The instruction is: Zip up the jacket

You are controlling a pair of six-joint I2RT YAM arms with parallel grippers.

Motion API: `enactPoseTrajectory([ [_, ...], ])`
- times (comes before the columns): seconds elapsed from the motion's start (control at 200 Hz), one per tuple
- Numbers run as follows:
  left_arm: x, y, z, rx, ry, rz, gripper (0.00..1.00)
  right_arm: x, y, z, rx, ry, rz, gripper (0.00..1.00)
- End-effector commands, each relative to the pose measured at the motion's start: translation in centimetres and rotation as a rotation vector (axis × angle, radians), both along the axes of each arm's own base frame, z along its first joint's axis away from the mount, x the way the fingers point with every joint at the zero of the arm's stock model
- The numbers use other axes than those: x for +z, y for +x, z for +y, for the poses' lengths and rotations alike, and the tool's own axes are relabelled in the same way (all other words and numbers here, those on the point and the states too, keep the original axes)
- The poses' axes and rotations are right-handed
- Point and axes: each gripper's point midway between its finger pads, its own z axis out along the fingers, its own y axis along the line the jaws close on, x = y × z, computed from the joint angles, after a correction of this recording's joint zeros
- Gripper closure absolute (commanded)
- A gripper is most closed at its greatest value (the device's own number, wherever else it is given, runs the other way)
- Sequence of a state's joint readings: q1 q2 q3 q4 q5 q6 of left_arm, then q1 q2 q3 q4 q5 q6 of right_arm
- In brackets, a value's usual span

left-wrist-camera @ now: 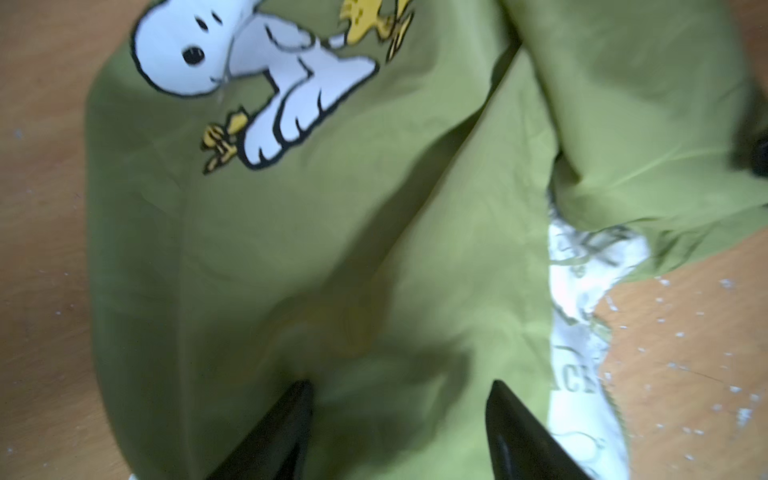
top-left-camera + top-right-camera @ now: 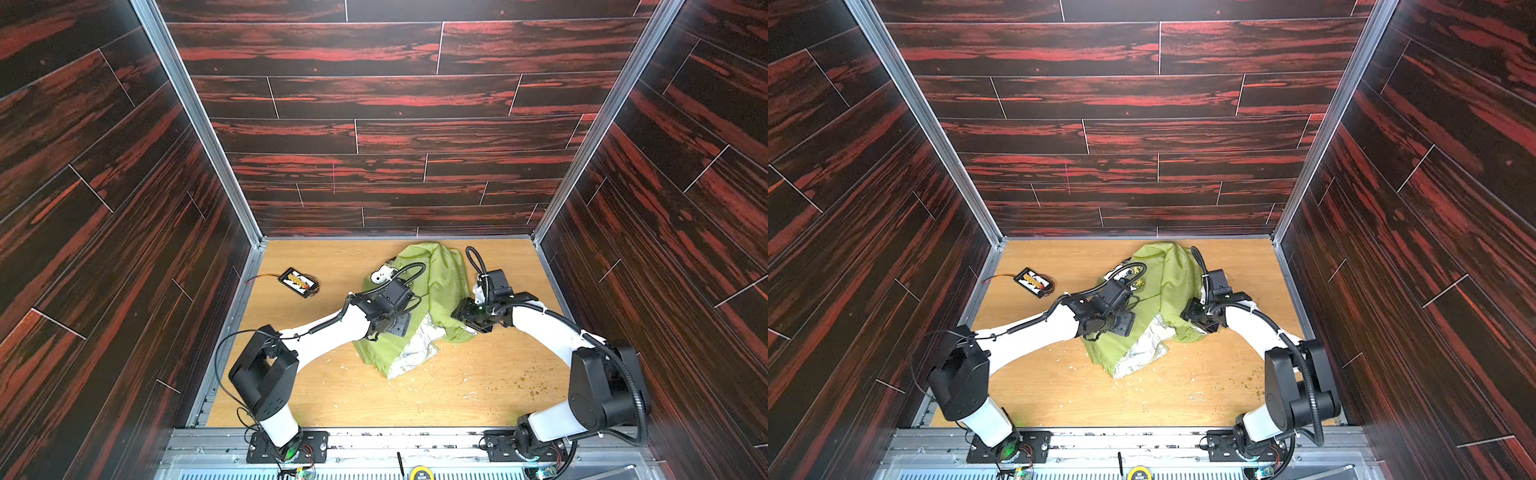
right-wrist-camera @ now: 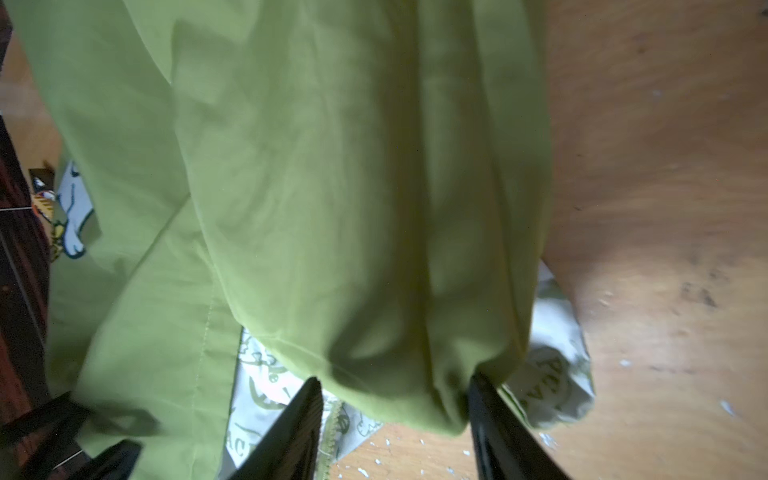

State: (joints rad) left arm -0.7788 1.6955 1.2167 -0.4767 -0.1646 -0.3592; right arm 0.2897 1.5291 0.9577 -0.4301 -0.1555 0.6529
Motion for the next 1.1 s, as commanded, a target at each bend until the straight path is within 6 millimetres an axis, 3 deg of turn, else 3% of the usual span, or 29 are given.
enactPoseTrajectory([
  [0.0, -0.1, 0.7, 0.0, 0.014, -0.005, -0.026, 0.31, -0.1, 2.1, 1.4, -0.005, 0.052, -0.031, 0.52],
  [0.155, -1.8, 0.4, 0.2, 0.011, 0.018, 0.005, 0.38, 0.9, 3.9, 2.6, 0.012, 0.100, -0.048, 0.84],
  [0.225, -2.2, 0.2, 0.3, 0.017, 0.020, 0.009, 0.52, 2.6, 4.9, 3.4, 0.024, 0.137, -0.083, 0.97],
  [0.301, -2.3, 0.2, 0.6, 0.026, 0.019, 0.007, 0.66, 5.0, 5.8, 4.3, 0.042, 0.188, -0.129, 1.00],
  [0.376, -2.1, 0.2, 0.7, 0.033, 0.019, 0.002, 0.70, 7.3, 6.6, 5.2, 0.061, 0.243, -0.168, 1.00],
  [0.431, -1.5, 0.4, 0.5, 0.029, 0.009, -0.006, 0.65, 9.0, 7.0, 6.1, 0.083, 0.290, -0.187, 1.00],
  [0.501, -0.1, 0.5, -0.1, 0.013, -0.029, -0.029, 0.49, 10.6, 7.4, 6.9, 0.099, 0.334, -0.205, 1.00],
  [0.566, 1.6, 0.6, -0.8, -0.015, -0.085, -0.062, 0.40, 12.5, 7.8, 7.7, 0.117, 0.374, -0.231, 1.00],
  [0.716, 6.0, 1.3, -1.8, -0.064, -0.162, -0.177, 0.33, 17.9, 8.4, 9.1, 0.152, 0.453, -0.307, 1.00],
  [0.811, 8.0, 2.1, -2.3, -0.080, -0.179, -0.245, 0.31, 22.5, 9.1, 9.5, 0.170, 0.487, -0.383, 1.00],
  [0.902, 8.7, 2.8, -3.3, -0.115, -0.201, -0.281, 0.29, 27.0, 10.0, 9.3, 0.165, 0.487, -0.469, 1.00],
  [0.977, 8.1, 3.2, -3.9, -0.132, -0.191, -0.269, 0.29, 30.3, 11.2, 8.8, 0.137, 0.461, -0.533, 1.00],
  [1.092, 6.8, 3.2, -4.7, -0.165, -0.170, -0.227, 0.29, 33.1, 13.4, 8.1, 0.085, 0.418, -0.582, 1.00],
])
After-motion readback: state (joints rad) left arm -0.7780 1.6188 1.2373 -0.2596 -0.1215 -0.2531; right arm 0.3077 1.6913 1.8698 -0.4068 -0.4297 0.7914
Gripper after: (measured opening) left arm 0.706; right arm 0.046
